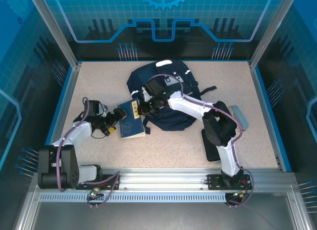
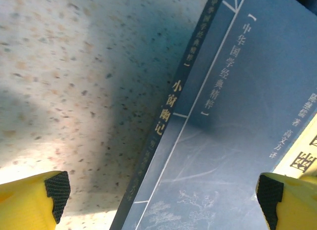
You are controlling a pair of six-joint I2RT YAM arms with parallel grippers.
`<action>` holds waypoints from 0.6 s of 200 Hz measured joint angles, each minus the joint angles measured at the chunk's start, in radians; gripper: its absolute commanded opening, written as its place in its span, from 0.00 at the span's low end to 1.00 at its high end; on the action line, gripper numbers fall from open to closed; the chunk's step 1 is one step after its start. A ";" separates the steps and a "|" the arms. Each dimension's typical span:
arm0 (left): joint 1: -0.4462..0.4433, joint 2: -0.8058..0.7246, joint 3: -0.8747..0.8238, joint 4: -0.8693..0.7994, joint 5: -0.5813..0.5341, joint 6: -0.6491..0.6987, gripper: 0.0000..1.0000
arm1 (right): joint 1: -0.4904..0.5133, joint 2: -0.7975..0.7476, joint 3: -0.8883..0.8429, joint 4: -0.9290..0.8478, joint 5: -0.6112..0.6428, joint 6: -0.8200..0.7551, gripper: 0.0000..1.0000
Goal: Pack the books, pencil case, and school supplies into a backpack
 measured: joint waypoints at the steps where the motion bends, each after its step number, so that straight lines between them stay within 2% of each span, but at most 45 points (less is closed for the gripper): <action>1: 0.000 0.000 -0.001 0.002 0.002 0.000 0.99 | 0.000 0.000 -0.001 0.001 -0.001 0.000 0.00; 49: -0.005 0.015 -0.046 0.148 0.134 -0.039 0.99 | -0.035 -0.015 -0.031 0.027 -0.050 0.000 0.00; 75: -0.014 0.046 -0.046 0.200 0.180 -0.054 0.94 | -0.044 -0.015 -0.034 0.036 -0.067 0.000 0.00; 85: -0.018 0.051 -0.047 0.218 0.194 -0.063 0.88 | -0.045 -0.015 -0.034 0.039 -0.071 0.001 0.00; 103: -0.026 0.051 -0.052 0.262 0.215 -0.074 0.68 | -0.047 -0.015 -0.034 0.041 -0.074 0.001 0.00; 120: -0.028 0.051 -0.062 0.294 0.220 -0.084 0.56 | -0.060 -0.015 -0.039 0.049 -0.085 0.008 0.00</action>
